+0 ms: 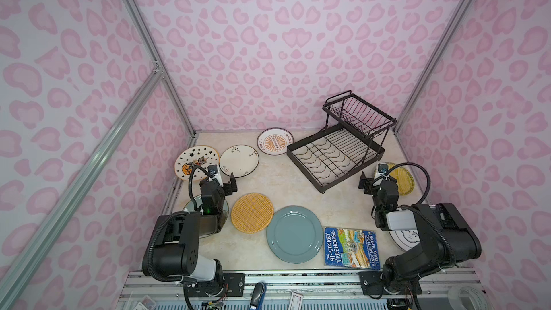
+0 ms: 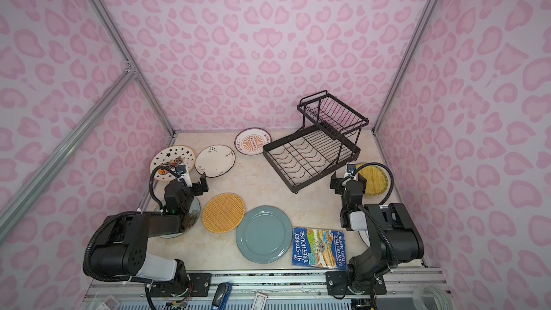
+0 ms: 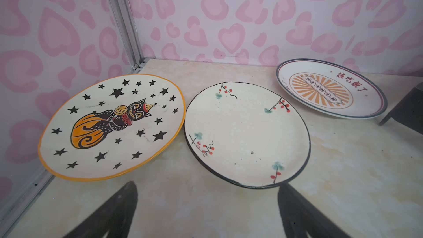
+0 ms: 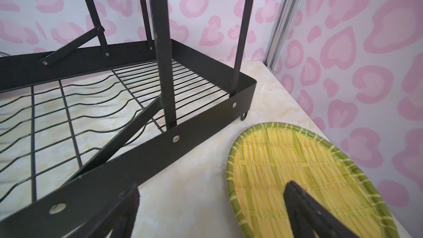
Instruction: Load the plates into the dish rack
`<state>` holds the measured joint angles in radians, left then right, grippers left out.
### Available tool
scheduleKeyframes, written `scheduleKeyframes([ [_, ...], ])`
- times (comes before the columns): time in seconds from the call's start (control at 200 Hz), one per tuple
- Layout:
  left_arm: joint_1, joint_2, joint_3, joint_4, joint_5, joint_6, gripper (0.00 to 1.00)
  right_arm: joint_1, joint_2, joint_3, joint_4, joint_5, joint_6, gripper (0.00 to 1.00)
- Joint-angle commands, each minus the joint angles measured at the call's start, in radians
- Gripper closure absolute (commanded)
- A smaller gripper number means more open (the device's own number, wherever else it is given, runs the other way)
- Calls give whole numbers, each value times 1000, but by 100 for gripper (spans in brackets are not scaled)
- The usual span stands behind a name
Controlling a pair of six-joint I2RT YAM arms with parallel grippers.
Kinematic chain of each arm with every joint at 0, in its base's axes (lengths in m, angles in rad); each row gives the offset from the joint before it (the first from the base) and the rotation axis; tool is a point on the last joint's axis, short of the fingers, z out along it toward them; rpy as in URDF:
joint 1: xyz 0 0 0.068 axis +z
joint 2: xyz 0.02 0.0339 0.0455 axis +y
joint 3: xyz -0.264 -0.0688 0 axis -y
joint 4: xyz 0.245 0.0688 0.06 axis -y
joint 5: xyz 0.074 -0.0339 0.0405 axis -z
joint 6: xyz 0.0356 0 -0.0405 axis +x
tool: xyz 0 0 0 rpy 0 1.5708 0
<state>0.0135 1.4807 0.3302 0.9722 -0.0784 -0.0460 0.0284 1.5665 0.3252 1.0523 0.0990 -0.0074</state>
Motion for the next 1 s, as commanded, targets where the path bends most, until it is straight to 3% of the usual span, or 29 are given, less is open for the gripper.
scheduleKeyframes([
  [0.0, 1, -4, 1, 10, 3, 0, 2, -1, 5, 5, -9, -12, 9, 2],
  [0.995, 0, -1, 8, 0, 0, 0, 3, -14, 6, 6, -11, -36, 19, 2],
])
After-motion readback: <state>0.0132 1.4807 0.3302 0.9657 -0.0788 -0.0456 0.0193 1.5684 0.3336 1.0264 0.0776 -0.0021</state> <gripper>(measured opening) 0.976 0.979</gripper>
